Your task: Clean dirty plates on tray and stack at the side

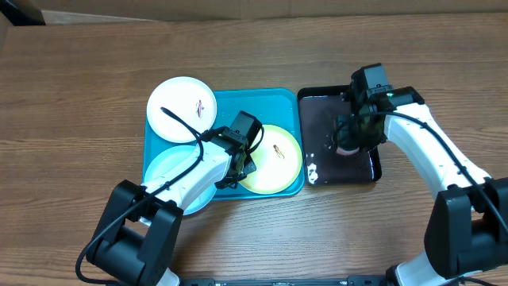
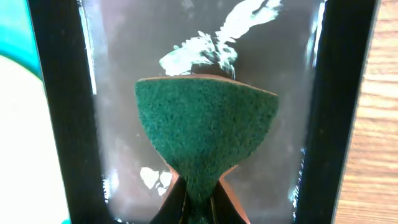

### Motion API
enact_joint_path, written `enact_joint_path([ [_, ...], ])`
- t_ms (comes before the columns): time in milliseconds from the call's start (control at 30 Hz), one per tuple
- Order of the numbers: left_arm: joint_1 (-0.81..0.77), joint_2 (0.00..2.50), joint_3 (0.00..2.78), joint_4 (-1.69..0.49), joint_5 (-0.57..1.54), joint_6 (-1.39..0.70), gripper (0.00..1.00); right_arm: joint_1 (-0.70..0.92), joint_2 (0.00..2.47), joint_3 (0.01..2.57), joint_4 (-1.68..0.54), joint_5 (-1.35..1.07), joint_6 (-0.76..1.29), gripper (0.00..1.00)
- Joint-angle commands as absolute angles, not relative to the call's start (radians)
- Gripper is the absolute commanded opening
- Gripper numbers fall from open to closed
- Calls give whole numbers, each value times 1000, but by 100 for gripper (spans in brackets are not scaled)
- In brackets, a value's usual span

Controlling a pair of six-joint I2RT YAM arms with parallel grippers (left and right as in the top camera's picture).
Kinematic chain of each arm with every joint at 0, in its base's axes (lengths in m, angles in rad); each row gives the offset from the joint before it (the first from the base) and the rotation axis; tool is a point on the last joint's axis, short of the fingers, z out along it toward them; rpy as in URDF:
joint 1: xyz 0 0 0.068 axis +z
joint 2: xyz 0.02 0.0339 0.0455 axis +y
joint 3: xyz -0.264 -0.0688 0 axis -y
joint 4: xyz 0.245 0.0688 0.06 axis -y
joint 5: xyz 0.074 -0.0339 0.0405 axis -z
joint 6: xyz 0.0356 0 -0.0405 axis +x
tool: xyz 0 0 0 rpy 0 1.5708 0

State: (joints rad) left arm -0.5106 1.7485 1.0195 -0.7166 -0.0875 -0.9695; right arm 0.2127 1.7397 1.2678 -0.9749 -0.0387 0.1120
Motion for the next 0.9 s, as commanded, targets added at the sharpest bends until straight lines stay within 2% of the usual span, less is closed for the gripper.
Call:
enact_joint_path([
  [0, -510, 1741, 1005, -716, -112, -965, 4, 223, 1713, 1272, -955, -19, 194, 4],
  [67, -510, 1741, 1005, -714, -112, -965, 4, 235, 1713, 1272, -937, -139, 117, 4],
  [100, -510, 1741, 1005, -712, -112, -965, 4, 243, 1713, 1273, -945, -120, 78, 4],
  [200, -510, 1741, 1005, -709, -112, -965, 4, 253, 1713, 1273, -974, 87, 212, 4],
  [233, -510, 1741, 1005, -709, -112, -965, 4, 253, 1713, 1273, -965, 54, 232, 4],
  [300, -510, 1741, 1005, -709, -112, -965, 4, 263, 1713, 1273, -952, -67, 148, 4],
  [367, -510, 1741, 1005, -709, -112, -965, 5, 276, 1713, 1273, -980, 32, 119, 4],
  [433, -510, 1741, 1005, -709, -112, -965, 4, 276, 1713, 1273, -986, 125, 261, 4],
  [533, -510, 1741, 1005, -709, -112, -965, 4, 289, 1713, 1273, -949, -77, 144, 4],
  [567, -510, 1741, 1005, -709, -112, -965, 4, 301, 1713, 1274, -965, -34, 124, 4],
  [633, -510, 1741, 1005, -710, -112, -965, 4, 313, 1713, 1275, -1002, 150, 249, 4],
  [700, -510, 1741, 1005, -709, -112, -965, 5, 314, 1713, 1275, -979, 55, 274, 4],
  [767, -510, 1741, 1005, -708, -112, -965, 4, 324, 1713, 1276, -980, -28, 127, 4],
  [867, -510, 1741, 1005, -709, -112, -965, 4, 324, 1713, 1277, -1004, 99, 252, 4],
])
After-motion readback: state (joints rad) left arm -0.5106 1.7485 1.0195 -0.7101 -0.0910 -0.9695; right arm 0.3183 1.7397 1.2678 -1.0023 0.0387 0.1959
